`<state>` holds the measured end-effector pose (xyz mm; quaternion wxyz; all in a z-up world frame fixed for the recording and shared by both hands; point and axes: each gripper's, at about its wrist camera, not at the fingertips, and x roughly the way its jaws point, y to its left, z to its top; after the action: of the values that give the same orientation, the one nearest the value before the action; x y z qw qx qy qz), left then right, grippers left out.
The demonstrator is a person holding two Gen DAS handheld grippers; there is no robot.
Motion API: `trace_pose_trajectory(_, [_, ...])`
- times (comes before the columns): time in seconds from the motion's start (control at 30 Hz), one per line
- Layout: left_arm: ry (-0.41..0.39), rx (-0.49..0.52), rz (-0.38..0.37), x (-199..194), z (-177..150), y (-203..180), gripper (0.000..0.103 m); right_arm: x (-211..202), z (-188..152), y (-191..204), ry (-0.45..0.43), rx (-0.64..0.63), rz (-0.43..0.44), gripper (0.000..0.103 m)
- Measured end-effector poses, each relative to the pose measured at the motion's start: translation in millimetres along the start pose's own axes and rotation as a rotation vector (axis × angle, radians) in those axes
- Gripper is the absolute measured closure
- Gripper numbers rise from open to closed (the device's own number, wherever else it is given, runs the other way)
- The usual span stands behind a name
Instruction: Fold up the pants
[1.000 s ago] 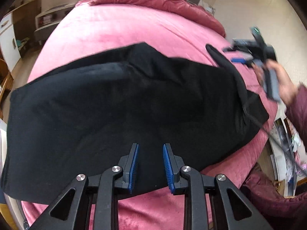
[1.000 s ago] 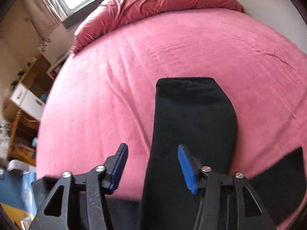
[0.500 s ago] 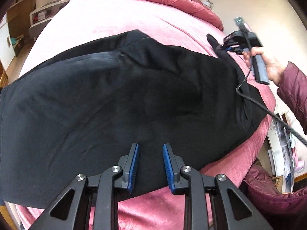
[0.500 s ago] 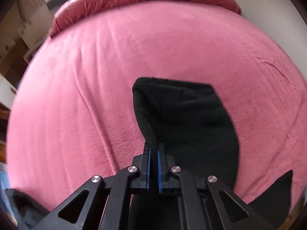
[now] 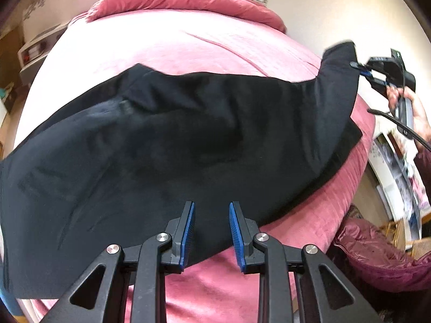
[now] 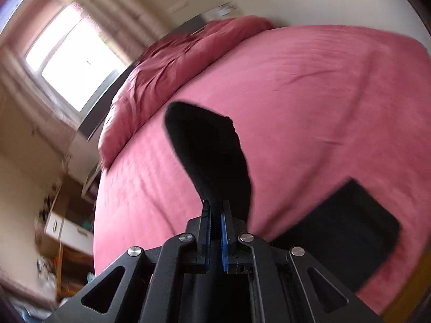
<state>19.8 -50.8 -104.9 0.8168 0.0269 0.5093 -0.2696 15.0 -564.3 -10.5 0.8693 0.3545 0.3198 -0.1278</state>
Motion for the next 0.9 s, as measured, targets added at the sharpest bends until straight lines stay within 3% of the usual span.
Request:
trace_pose_trajectory(0.13, [0.023,0.055,-0.008,8,4,-21,0.077,-17,-17,-70,0.005,0.151,-0.037,0.097])
trace_pose_trajectory(0.33, [0.077,0.16,-0.009,24,11,-52,0.077,3,-54,-155,0.08,0.325,-0.115,0.097])
trace_pose_trajectory(0.43, [0.093,0.169,-0.007,30,14,-60,0.077,3,-73,-178,0.091,0.37,-0.105,0.097])
trace_pose_trajectory(0.6, [0.104,0.189,-0.012,36,13,-71,0.077,-8,-65,-184,0.063,0.373,-0.037,0.092])
trace_pose_trajectory(0.67, [0.107,0.187,-0.015,37,11,-73,0.077,-13,-60,-187,0.042,0.385,-0.034,0.078])
trace_pose_trajectory(0.7, [0.109,0.184,-0.016,37,12,-73,0.077,-11,-56,-188,0.028,0.393,-0.046,0.063])
trace_pose_trajectory(0.73, [0.111,0.18,-0.016,38,12,-73,0.077,-12,-51,-190,0.012,0.402,-0.043,0.06])
trace_pose_trajectory(0.8, [0.112,0.173,-0.019,39,11,-72,0.077,-13,-39,-194,0.001,0.406,-0.068,0.06])
trace_pose_trajectory(0.87, [0.111,0.167,-0.019,38,11,-73,0.077,-11,-32,-194,0.004,0.393,-0.093,0.079])
trace_pose_trajectory(0.9, [0.108,0.163,-0.019,37,12,-72,0.077,-8,-26,-191,0.01,0.377,-0.115,0.094])
